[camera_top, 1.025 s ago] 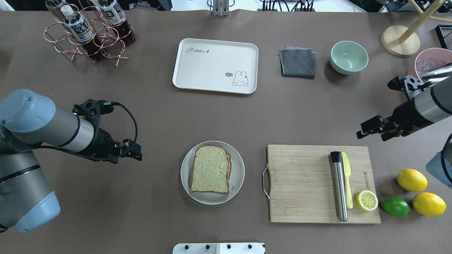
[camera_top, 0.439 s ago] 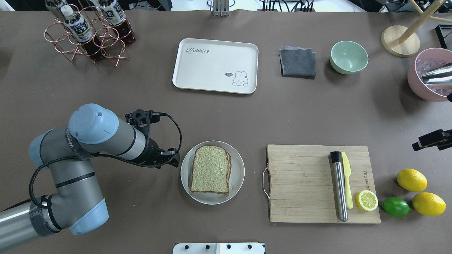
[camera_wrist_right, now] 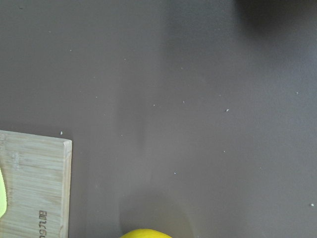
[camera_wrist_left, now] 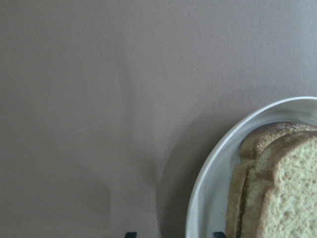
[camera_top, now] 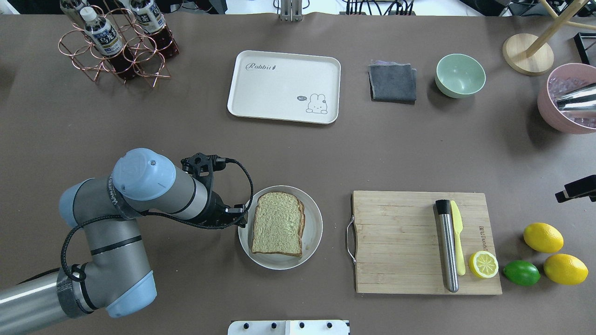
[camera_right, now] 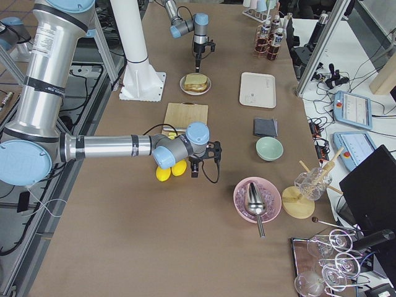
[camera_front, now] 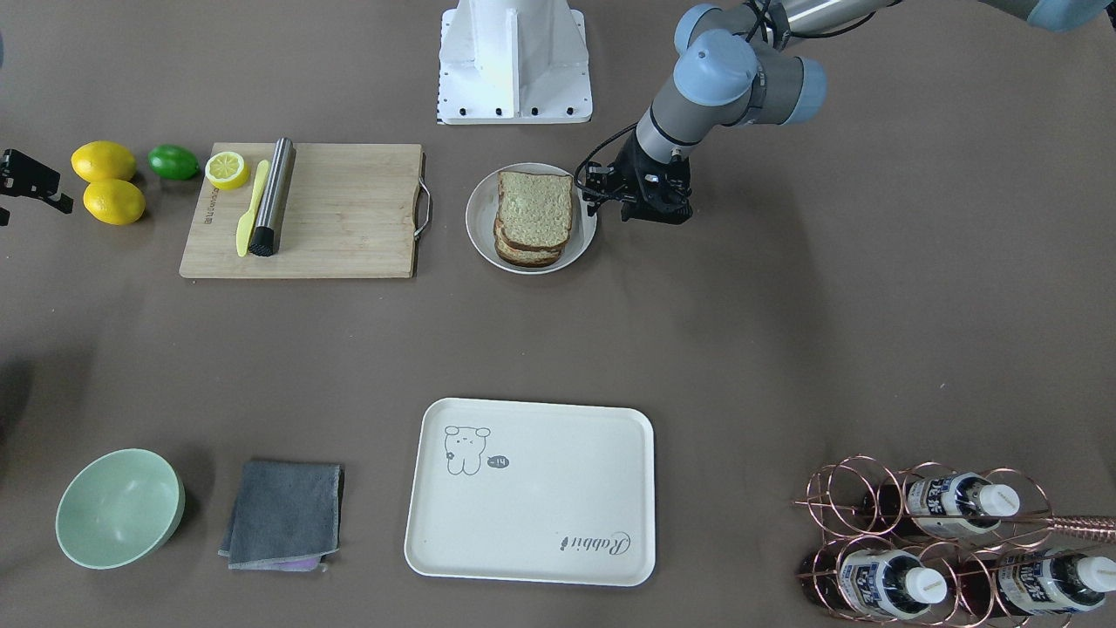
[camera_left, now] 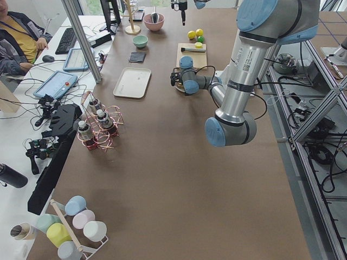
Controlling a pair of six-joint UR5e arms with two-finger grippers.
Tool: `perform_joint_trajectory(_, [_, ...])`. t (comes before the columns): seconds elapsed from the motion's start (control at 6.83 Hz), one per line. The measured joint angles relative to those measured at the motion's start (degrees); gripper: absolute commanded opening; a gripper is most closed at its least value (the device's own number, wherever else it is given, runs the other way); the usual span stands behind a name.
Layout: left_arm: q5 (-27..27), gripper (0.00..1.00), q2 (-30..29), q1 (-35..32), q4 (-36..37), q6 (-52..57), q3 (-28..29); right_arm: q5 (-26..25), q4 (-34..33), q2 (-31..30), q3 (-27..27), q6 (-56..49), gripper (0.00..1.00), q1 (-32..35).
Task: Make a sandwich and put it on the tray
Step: 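Move the left gripper to the plate rim while the right arm withdraws, then grasp the white plate's rim with the left gripper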
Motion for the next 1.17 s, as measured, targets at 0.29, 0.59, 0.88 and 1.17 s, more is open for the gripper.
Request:
perform_joint_trajectory(0.29, [0.03, 0.54, -0.43, 0.32, -0.07, -0.06, 0.62, 0.01, 0.0, -0.08, 0.15, -0.03, 0.99, 0.25])
perform_joint_trajectory(0.59, [0.03, 0.51, -0.74, 0.73, -0.16, -0.03, 1.05, 0.07, 0.0, -0.08, 0.26, -0.04, 0.99, 0.42])
perform_joint_trajectory(0.88, [0.03, 0.38, -1.07, 0.91, -0.32, -0.02, 1.41, 0.08, 0.0, -0.2, 0.37, -0.04, 0.99, 0.56])
perform_joint_trajectory(1.17, [0.03, 0.37, -1.16, 0.97, -0.44, -0.05, 1.48, 0.08, 0.0, -0.37, 0.49, -0.04, 0.99, 0.82])
